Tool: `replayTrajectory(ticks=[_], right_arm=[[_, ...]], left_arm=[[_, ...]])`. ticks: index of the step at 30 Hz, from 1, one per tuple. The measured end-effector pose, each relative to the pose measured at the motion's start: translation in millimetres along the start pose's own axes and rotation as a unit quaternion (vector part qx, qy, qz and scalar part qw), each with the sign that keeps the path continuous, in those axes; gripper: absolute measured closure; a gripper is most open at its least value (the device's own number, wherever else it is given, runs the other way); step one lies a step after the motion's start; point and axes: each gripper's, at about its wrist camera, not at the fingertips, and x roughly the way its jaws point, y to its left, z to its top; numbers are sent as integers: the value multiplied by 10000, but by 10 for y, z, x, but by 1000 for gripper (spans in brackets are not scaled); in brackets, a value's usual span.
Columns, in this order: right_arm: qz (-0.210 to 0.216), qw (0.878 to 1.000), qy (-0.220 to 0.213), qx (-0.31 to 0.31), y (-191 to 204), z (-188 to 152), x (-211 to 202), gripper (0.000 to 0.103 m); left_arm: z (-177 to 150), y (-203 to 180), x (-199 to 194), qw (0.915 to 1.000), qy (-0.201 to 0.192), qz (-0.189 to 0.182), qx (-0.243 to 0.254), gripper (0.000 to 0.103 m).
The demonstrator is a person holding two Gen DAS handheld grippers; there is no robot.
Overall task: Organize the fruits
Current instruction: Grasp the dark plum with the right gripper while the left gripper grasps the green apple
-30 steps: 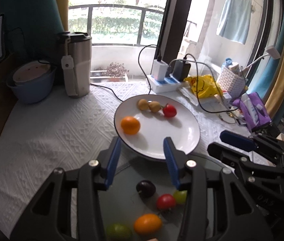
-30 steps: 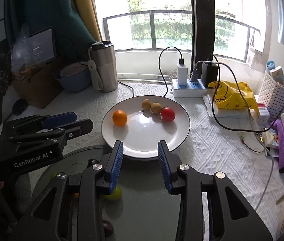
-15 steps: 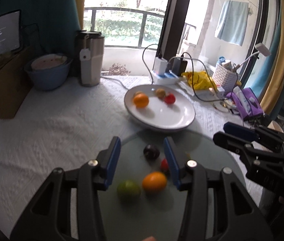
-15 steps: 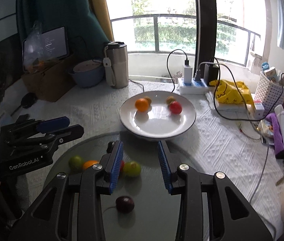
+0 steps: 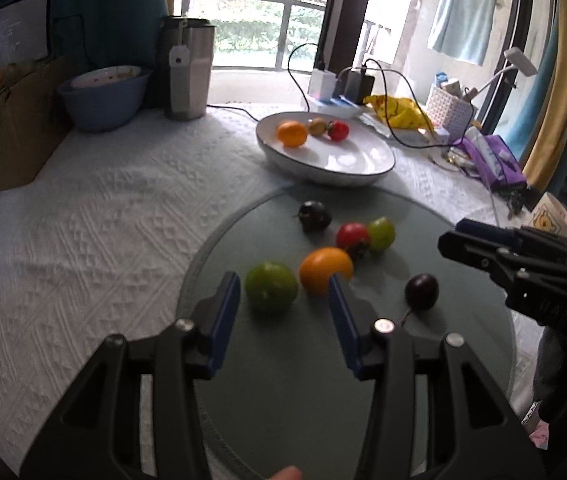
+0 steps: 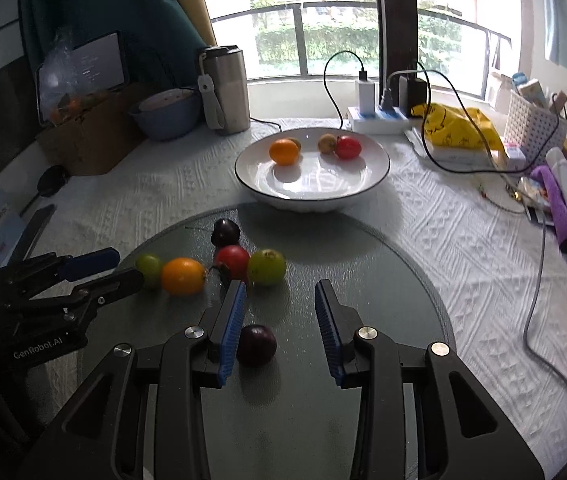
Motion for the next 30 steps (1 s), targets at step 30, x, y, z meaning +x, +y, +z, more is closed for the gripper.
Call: replayTrajectory(ticks=[30], right_arm=[[380, 9974, 426, 432, 11, -177, 236, 73]], left_arm=[[36, 22, 356, 9971, 486, -39, 590, 56]])
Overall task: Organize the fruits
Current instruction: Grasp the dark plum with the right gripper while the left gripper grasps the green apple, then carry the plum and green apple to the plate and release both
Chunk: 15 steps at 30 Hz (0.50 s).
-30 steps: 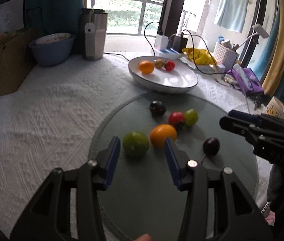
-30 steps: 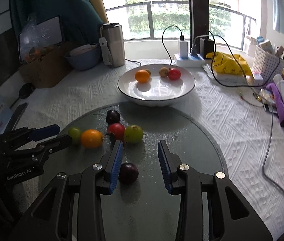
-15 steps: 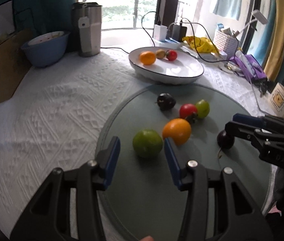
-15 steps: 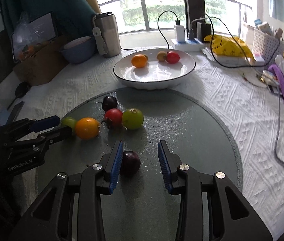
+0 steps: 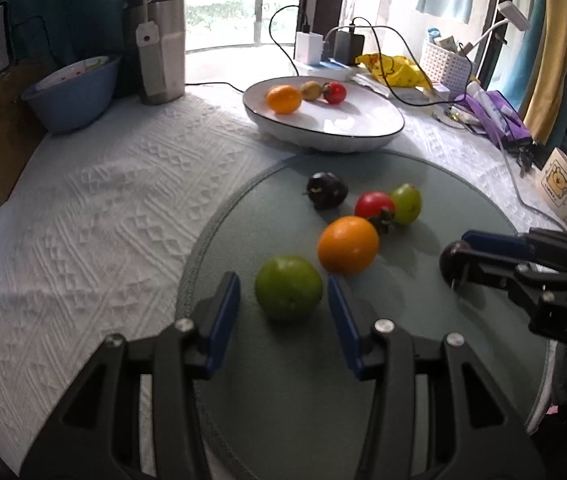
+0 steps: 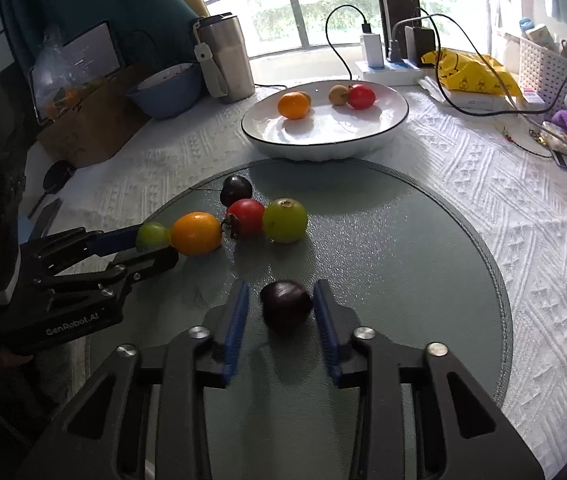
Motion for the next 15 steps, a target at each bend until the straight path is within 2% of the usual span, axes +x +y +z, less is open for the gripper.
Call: replayTrajectory(ticks=[2, 6, 15], right_arm=[[8, 10000, -9, -20, 6, 8, 0, 73], [21, 10000, -39, -88, 33, 8, -17, 74], [-50, 9993, -244, -273, 93, 69, -170, 74]], left_arm=[[1, -2, 0, 10000, -2, -32, 15, 58], [4, -20, -3, 9999, 22, -112, 66, 68], [44, -37, -134, 9998, -88, -187, 22, 69]])
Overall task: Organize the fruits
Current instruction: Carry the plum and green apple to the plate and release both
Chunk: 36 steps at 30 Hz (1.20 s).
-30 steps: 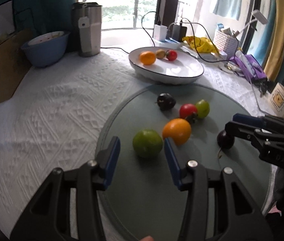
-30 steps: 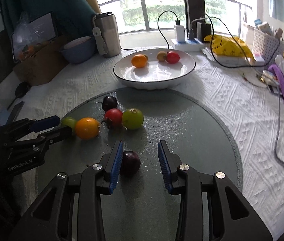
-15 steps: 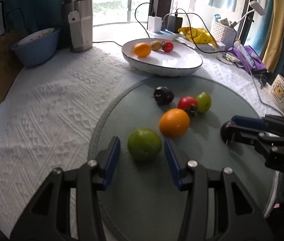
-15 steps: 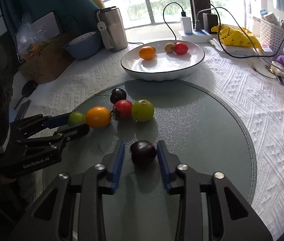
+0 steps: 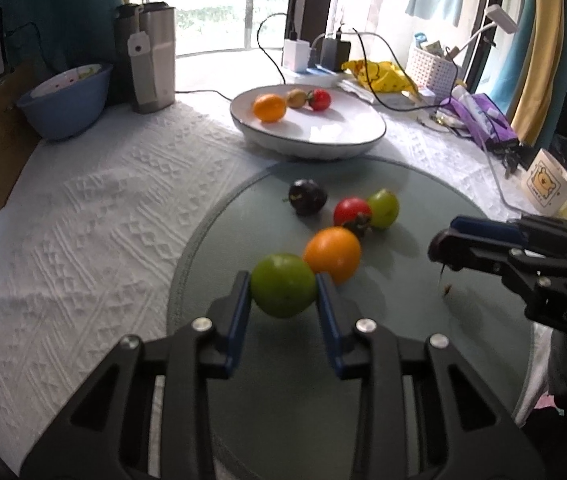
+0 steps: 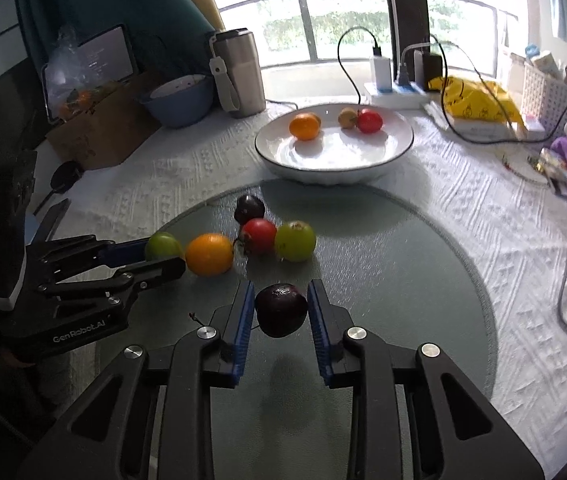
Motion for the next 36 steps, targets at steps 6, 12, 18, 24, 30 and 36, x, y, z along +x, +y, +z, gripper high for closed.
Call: replayTrajectory(ticks=[6, 12, 18, 24, 30, 36], right_arm=[[-210, 9995, -168, -162, 3, 105, -97, 74], [-349, 9988, -284, -201, -82, 257, -139, 74], [-448, 9982, -348, -202, -197, 418, -124, 74], [-490, 9977, -410, -211, -320, 598, -101, 74], [-566, 9973, -428, -209, -450, 754, -21, 74], [-744, 9959, -426, -282, -553, 887, 117, 74]], left_arm=[[128, 1, -136, 9997, -228, -1, -29, 69], [318, 12, -172, 9992, -395, 37, -39, 69], [490, -17, -137, 9989, -461, 15, -21, 69], [671, -50, -56, 9987, -511, -10, 6, 69], [855, -59, 67, 9986, -523, -32, 44, 69], [1001, -48, 224, 9987, -500, -48, 98, 69]])
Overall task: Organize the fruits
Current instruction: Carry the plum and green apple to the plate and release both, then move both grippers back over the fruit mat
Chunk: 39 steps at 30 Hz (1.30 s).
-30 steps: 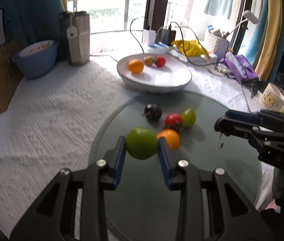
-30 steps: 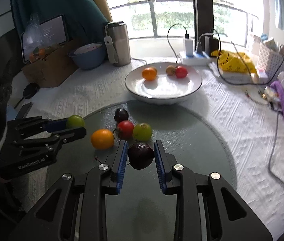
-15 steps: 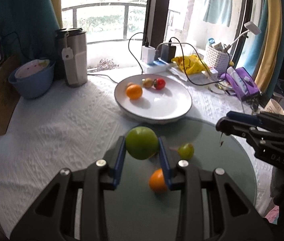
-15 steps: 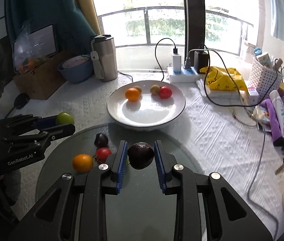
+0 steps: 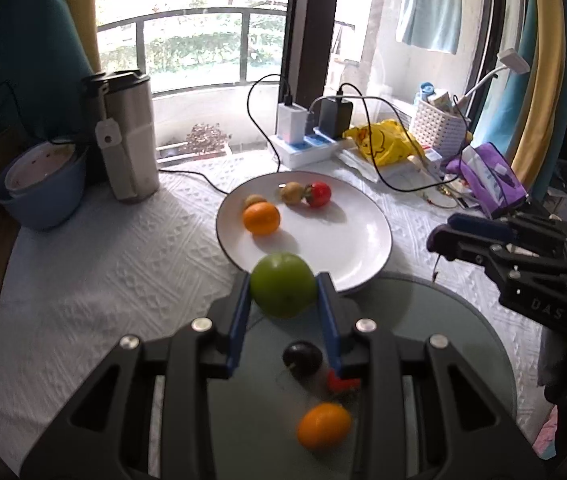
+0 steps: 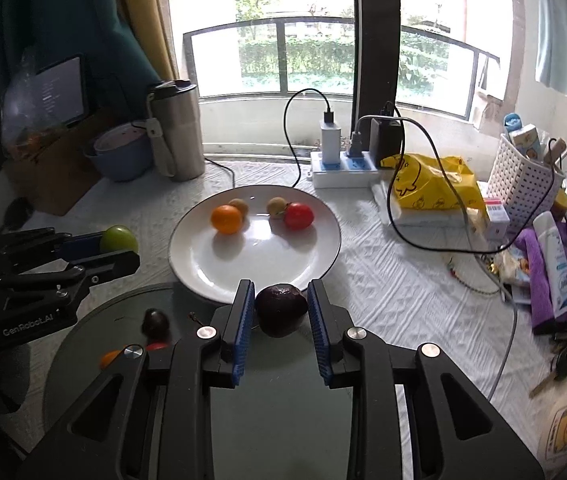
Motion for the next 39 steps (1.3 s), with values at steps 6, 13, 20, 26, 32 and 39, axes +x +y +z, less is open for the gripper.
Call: replayTrajectory(ticks=[6, 13, 20, 26, 32, 39], right_arm=[[-130, 9999, 16, -71, -33, 94, 177, 74], [-204, 9997, 80, -46, -92, 178, 459, 74], [-159, 9996, 234, 36, -147, 185, 685, 74], [-109, 9995, 281, 77, -156, 181, 775, 74], [-166, 9992, 343, 103, -143, 181, 784, 64], [-246, 9992, 260, 170, -129, 196, 644, 62]], left_arm=[[72, 45, 159, 10000, 44, -3, -10, 69], [143, 90, 349, 9999, 120, -50, -20, 69], [181, 123, 544, 9996, 252, -100, -49, 69], [188, 156, 668, 9991, 399, -96, -120, 68], [198, 148, 668, 9991, 402, -1, -113, 66], [217, 108, 489, 9997, 186, 88, -99, 58]])
